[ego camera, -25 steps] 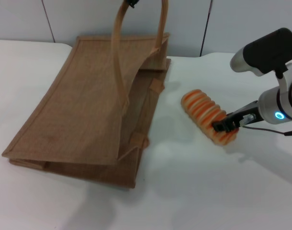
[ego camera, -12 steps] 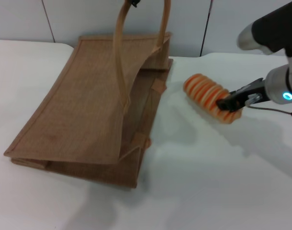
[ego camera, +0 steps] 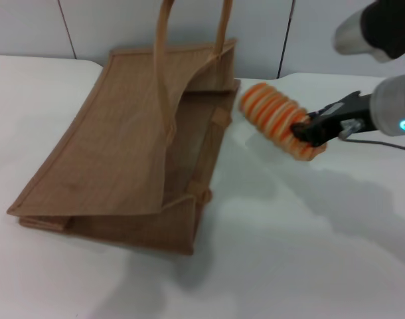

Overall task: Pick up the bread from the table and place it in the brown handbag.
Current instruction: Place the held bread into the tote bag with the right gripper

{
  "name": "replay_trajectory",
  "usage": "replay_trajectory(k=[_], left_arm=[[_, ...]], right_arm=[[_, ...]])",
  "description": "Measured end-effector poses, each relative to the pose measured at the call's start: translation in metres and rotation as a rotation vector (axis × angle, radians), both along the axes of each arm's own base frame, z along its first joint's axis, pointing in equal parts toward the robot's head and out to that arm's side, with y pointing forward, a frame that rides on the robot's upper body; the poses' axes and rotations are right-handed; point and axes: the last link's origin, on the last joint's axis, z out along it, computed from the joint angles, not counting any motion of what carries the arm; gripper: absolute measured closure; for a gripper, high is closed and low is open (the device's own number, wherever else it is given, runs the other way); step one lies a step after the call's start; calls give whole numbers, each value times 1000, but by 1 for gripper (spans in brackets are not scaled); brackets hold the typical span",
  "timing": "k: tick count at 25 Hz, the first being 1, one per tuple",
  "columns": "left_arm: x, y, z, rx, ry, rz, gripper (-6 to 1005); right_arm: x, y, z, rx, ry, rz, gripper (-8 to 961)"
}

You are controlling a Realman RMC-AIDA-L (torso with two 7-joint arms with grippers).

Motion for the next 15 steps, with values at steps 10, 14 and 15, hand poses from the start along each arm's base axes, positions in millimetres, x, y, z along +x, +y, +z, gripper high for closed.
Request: replay_trajectory(k=[10, 14, 15], left_arm=[[31, -11, -11, -11, -9, -91, 886], [38, -15, -20, -35, -23, -114, 886], [40, -16, -22, -40, -22, -118, 886]], right_arm=[[-17, -7, -20, -59, 22, 54, 714], [-26, -3, -28, -64, 62, 76, 734], [-29, -2, -32, -69, 72, 82, 738]])
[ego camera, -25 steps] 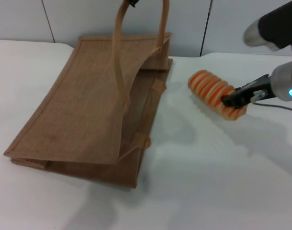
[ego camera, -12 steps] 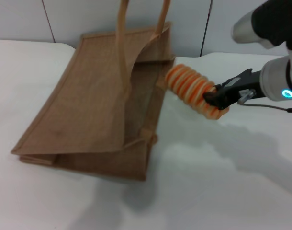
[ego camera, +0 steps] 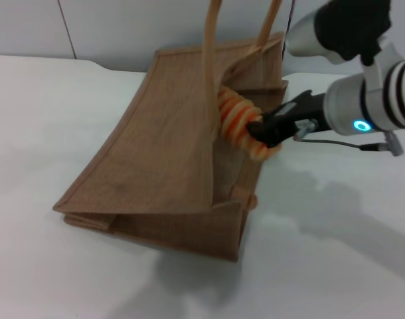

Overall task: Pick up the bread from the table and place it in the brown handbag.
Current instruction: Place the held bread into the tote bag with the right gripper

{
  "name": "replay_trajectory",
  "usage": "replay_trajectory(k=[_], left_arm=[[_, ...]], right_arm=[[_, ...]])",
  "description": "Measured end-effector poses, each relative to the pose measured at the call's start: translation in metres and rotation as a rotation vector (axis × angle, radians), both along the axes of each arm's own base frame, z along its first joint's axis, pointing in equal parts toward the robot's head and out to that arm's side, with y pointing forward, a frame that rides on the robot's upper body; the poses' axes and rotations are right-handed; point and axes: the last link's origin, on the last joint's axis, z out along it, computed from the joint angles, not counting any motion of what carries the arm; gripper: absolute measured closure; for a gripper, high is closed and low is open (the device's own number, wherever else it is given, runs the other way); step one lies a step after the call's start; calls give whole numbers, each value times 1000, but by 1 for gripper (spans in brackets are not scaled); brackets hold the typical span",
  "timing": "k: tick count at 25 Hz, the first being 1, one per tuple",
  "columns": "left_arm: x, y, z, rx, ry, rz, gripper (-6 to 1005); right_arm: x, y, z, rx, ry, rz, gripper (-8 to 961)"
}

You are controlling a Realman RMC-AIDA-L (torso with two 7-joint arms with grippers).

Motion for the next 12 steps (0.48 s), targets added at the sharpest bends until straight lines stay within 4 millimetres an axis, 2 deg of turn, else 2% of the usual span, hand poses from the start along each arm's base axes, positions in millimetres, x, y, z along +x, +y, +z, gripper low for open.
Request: replay_trajectory(k=[7, 12], left_arm=[[18, -11, -10, -33, -13, -50, 885], [31, -21, -11, -52, -51, -97, 886]], right_arm=[[-8, 13, -27, -14, 1, 33, 756], [2, 26, -43, -8, -28, 13, 765]])
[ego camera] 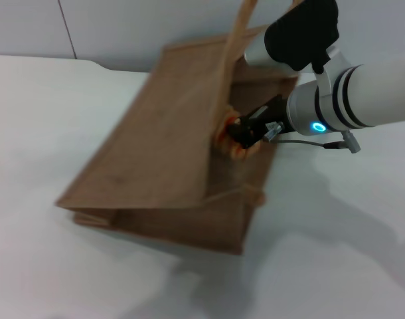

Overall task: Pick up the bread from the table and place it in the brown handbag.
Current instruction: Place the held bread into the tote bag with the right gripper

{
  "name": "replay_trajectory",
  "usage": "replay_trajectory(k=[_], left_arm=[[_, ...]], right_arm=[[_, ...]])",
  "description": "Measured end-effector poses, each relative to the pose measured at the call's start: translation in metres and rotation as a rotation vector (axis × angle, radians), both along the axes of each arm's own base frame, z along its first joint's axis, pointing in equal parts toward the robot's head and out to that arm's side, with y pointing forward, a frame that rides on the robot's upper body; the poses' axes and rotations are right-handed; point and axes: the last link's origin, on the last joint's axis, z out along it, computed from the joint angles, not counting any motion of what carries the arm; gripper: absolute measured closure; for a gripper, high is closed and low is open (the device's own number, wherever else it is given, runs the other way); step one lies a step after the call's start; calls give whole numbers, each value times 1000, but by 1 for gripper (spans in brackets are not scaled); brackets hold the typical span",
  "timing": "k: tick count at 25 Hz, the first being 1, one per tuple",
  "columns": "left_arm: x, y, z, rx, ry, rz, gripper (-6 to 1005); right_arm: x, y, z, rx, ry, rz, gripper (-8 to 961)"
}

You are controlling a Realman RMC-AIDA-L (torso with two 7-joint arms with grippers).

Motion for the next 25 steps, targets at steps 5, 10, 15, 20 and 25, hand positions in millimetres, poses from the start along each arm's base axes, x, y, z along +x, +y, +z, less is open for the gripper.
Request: replay_trajectory(k=[5, 10, 15, 20, 25], left_arm=[[8, -7, 0, -6, -17, -28, 885], [11, -10, -5, -12, -18, -45, 885], [4, -8, -3, -2, -26, -28, 886], [-3, -4, 1, 15, -33, -8, 887], [-7, -1, 4, 35, -30, 3, 888]], right_arm=[[5, 10, -3, 29, -10, -5, 770], [-1, 13, -4, 35, -5, 23, 766], [-5, 10, -9, 6, 2, 18, 752], [-1, 8, -8, 4, 15, 3, 739], [7, 7, -7, 4, 9, -19, 569]])
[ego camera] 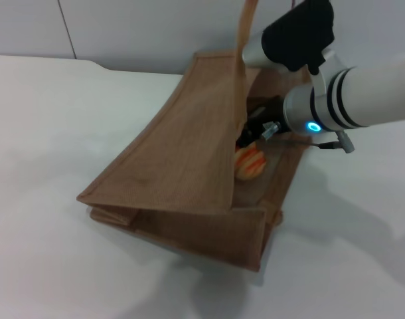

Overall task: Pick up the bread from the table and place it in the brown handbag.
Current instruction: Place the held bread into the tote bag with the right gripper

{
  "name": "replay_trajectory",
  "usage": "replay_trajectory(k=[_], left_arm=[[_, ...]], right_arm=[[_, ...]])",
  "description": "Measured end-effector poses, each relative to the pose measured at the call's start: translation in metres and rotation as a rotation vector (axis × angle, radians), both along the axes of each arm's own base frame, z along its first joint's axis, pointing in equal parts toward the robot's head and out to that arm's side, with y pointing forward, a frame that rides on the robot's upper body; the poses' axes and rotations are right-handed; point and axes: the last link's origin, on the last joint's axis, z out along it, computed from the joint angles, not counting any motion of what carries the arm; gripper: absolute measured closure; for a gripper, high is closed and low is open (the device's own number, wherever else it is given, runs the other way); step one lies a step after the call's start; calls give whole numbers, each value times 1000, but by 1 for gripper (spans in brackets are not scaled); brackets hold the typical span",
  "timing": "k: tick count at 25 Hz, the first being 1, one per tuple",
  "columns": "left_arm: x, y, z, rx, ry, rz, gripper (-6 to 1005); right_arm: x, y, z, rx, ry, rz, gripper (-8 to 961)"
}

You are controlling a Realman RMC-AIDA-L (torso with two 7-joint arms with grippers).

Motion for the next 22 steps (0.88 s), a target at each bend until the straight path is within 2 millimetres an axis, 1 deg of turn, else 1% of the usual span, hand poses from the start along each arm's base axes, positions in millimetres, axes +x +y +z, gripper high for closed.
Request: replay_trajectory(k=[3, 7, 8, 9, 12, 14, 17, 18, 19, 22], left_arm=[[-10, 5, 4, 31, 9, 28, 889], [-22, 10, 13, 59, -12, 68, 890], [-27, 13, 18, 69, -26, 87, 890], [-27, 13, 18, 69, -26, 87, 890], [-39, 17, 26, 95, -46, 120, 890], [-48, 21, 32, 115, -68, 141, 890], [-61, 24, 40, 141, -95, 171, 890], [-71, 26, 46, 158, -107, 194, 890], [-71, 26, 46, 158, -107, 194, 890], [-83, 29, 53, 178, -121, 223, 891]], right_arm=[[2, -1, 1, 2, 4, -6, 438], [9, 0, 11, 11, 12, -35, 244], [11, 0, 14, 16, 13, -43, 220], [14, 0, 17, 19, 7, -50, 196], [26, 1, 29, 44, -16, -72, 125], [35, 0, 37, 60, -26, -94, 125], [48, -3, 55, 94, -31, -131, 125], [51, -5, 61, 106, -30, -139, 125], [53, -6, 67, 119, -28, -141, 125], [54, -11, 79, 143, -15, -142, 125]])
